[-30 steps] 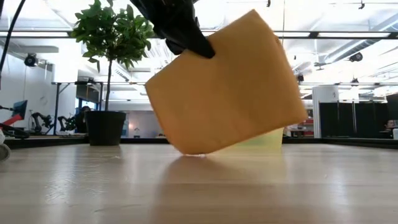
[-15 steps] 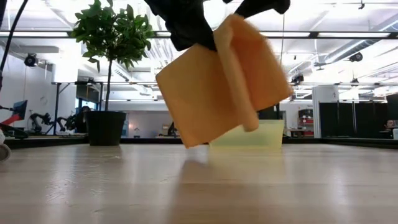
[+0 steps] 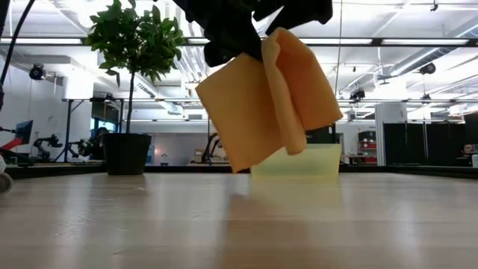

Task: Fold microfiber towels
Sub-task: Put the orange microfiber towel into the yellow bin

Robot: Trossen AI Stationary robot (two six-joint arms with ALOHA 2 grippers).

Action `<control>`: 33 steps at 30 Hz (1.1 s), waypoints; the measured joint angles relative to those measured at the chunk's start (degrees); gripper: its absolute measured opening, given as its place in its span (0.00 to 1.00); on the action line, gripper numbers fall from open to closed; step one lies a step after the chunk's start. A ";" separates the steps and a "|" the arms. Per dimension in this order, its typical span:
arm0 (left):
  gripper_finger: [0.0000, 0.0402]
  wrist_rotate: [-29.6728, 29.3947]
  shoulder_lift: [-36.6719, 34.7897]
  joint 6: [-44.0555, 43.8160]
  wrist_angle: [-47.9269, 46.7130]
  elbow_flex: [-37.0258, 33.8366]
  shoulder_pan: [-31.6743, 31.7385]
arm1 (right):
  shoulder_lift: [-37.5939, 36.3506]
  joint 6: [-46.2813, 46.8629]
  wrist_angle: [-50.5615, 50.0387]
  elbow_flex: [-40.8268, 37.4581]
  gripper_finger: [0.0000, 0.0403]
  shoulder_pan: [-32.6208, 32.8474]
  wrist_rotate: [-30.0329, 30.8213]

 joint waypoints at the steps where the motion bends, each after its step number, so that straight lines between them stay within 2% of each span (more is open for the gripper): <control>1: 0.00 0.07 0.00 0.03 0.02 0.00 0.00 | 0.32 -0.29 -0.01 -0.03 0.62 0.04 0.44; 6: 0.00 0.18 0.00 -1.26 -1.44 -0.09 0.03 | 0.77 -1.36 -0.01 -0.04 0.62 0.07 2.67; 11: 0.00 4.76 -0.02 3.61 2.06 -0.11 0.39 | 0.77 -5.17 0.13 -0.04 0.62 0.98 -1.56; 13: 0.00 4.86 -0.15 4.49 2.36 -0.07 0.41 | 0.77 -5.27 0.47 -0.04 0.62 1.91 -1.62; 18: 0.00 5.55 -0.11 2.46 4.21 -0.04 0.55 | 0.85 -3.03 1.67 -0.04 0.62 3.09 1.99; 23: 0.00 10.40 -0.04 0.12 8.34 0.03 0.91 | 0.83 -2.84 1.15 -0.55 0.62 3.42 5.55; 28: 0.00 11.49 0.00 -0.14 8.09 0.63 1.03 | 0.79 -2.58 -2.09 -0.48 0.62 3.79 7.39; 33: 0.00 15.36 -0.39 -1.29 8.93 1.01 0.73 | 0.95 3.29 -9.59 -0.72 0.62 3.70 7.41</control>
